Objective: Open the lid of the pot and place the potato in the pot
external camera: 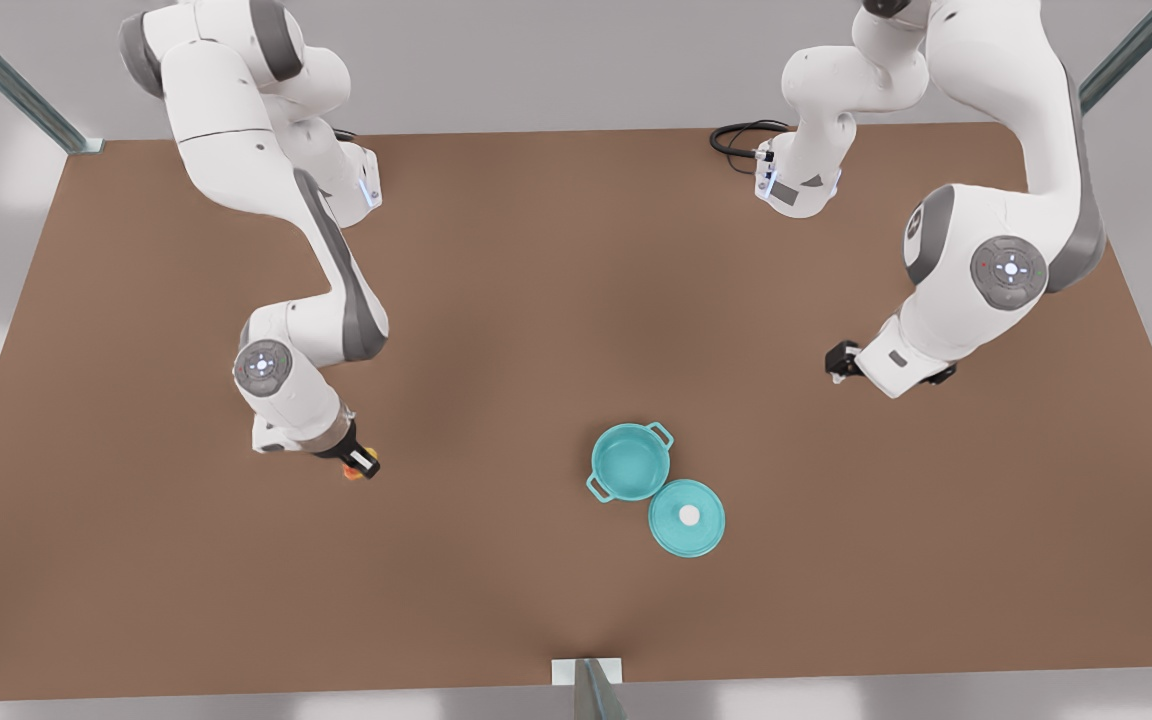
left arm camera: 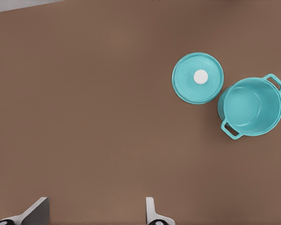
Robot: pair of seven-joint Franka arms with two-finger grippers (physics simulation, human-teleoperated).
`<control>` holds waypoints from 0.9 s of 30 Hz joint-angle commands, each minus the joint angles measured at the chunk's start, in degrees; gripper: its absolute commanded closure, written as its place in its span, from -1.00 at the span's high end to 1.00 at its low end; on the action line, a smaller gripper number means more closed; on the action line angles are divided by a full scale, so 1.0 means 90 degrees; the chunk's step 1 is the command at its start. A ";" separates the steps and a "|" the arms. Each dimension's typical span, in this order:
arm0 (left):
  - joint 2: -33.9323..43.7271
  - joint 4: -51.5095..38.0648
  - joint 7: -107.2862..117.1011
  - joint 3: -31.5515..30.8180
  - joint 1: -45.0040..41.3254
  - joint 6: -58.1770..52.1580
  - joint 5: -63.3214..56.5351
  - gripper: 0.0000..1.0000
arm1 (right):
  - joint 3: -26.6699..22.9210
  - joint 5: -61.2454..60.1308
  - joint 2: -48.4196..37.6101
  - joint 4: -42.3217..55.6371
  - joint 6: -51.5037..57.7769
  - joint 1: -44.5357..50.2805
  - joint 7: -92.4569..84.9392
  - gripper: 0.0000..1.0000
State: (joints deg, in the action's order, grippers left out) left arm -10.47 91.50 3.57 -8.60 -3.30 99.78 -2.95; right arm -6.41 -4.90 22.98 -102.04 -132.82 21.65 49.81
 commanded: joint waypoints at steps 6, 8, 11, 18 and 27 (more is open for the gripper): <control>0.0031 -0.0011 -0.0172 0.0087 0.0006 0.0115 0.0016 1.00 | -0.0010 -0.0256 0.0863 0.1561 0.1340 0.1042 0.3625 0.01; 0.0040 -0.0011 -0.0182 0.0116 0.0006 0.0115 0.0025 1.00 | -0.0001 -0.0412 0.1430 0.2412 0.1575 0.1286 0.4017 0.01; 0.0021 -0.0011 -0.0191 0.0126 0.0015 0.0124 0.0025 1.00 | -0.0001 -0.0539 0.2163 0.3437 0.1604 0.1530 0.4388 0.01; 0.0021 -0.0011 -0.0191 0.0302 0.0123 0.0173 0.0035 1.00 | 0.0292 -0.0949 0.3159 0.4746 0.1204 0.1902 0.4622 0.01; -0.0057 -0.0021 -0.0230 0.0282 0.0103 0.0183 0.0084 1.00 | 0.0527 -0.1038 0.3999 0.5254 -0.0115 0.2351 0.4622 0.04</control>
State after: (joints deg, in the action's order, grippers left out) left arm -11.04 90.55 2.20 -6.01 -2.15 100.97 -2.15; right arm -1.55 -14.13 58.67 -54.98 -129.30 42.39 80.26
